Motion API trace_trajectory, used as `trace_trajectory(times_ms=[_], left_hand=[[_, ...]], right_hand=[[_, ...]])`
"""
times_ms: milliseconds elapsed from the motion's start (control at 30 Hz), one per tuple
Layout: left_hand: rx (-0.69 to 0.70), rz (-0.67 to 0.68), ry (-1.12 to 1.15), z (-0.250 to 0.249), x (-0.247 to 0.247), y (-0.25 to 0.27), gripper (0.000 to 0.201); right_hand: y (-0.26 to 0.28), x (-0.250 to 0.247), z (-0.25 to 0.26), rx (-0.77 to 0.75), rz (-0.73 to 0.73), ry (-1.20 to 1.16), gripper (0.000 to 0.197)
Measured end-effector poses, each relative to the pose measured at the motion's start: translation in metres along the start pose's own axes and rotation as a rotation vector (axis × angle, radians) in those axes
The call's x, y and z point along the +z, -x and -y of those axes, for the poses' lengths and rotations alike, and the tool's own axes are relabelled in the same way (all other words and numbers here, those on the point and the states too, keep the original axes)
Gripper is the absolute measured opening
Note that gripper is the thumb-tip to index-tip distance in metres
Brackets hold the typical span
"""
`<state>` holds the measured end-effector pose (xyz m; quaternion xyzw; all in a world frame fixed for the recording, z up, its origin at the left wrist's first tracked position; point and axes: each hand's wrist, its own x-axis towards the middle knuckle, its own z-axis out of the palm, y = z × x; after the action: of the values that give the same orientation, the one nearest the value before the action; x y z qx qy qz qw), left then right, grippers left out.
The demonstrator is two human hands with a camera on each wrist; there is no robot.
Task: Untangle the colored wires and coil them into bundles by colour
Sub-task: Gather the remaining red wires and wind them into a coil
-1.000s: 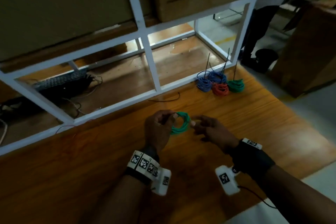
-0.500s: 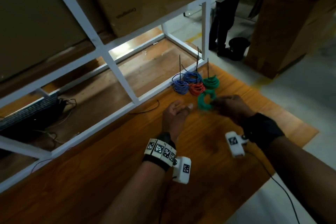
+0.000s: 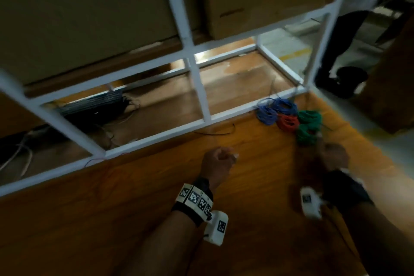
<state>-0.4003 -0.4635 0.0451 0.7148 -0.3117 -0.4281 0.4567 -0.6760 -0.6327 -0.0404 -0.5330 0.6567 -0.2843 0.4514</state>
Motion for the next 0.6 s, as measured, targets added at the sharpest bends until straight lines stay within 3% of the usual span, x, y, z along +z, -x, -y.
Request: trace_trajectory(times_ms=[167,367,433,500,600], left_hand=[[0.013,-0.129,0.024,0.037,-0.087,0.037,0.016],[-0.046,-0.431,0.149,0.092,-0.184,0.117,0.010],[-0.069,-0.517,0.169,0.111,-0.213,0.140,0.008],[-0.104,-0.574,0.154,0.129,-0.245,0.158,0.009],[-0.121,-0.588,0.181,0.148,-0.289,0.175,0.015]], right_hand=[[0.096,0.088,0.028,-0.238,0.332,0.193,0.062],[0.201,0.202,0.084,-0.514,0.806,0.281,0.010],[0.224,0.241,0.097,-0.546,0.935,0.378,0.015],[0.253,0.273,0.114,-0.622,0.984,0.493,0.018],[0.289,0.324,0.136,-0.636,0.907,0.467,0.035]])
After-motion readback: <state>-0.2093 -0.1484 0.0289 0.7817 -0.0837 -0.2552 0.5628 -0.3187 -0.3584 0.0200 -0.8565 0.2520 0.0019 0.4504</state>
